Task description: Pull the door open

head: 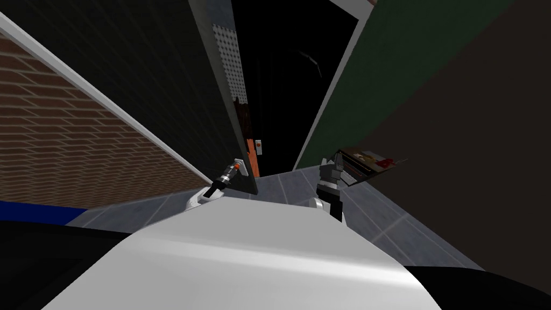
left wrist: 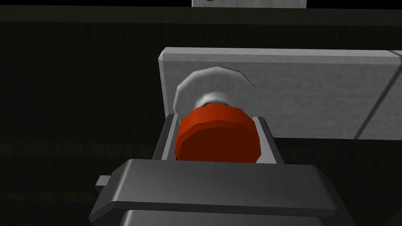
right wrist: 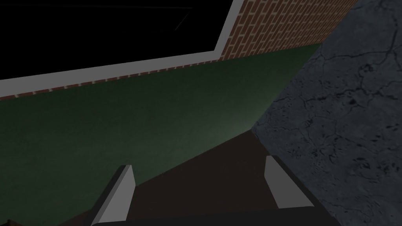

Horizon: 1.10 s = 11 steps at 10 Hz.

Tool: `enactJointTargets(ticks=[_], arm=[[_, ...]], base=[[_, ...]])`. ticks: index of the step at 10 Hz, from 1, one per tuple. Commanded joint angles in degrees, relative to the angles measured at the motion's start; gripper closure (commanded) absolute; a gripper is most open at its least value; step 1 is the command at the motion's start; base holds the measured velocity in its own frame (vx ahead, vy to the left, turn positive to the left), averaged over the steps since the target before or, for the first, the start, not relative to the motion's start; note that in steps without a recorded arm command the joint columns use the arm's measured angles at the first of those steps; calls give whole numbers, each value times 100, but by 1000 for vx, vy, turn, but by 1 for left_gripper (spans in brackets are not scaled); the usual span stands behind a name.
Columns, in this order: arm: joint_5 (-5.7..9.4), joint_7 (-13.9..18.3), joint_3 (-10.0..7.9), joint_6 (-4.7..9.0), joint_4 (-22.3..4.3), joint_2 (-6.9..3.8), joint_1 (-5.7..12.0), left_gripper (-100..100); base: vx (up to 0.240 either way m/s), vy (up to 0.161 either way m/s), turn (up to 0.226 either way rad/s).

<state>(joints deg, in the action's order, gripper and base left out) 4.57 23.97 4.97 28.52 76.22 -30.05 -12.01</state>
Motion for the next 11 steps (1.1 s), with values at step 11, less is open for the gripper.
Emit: enactJointTargets(ticks=[11], arm=[[-14, 533, 369, 924, -28, -714, -494, 100]], base=[[-198, 104, -138]])
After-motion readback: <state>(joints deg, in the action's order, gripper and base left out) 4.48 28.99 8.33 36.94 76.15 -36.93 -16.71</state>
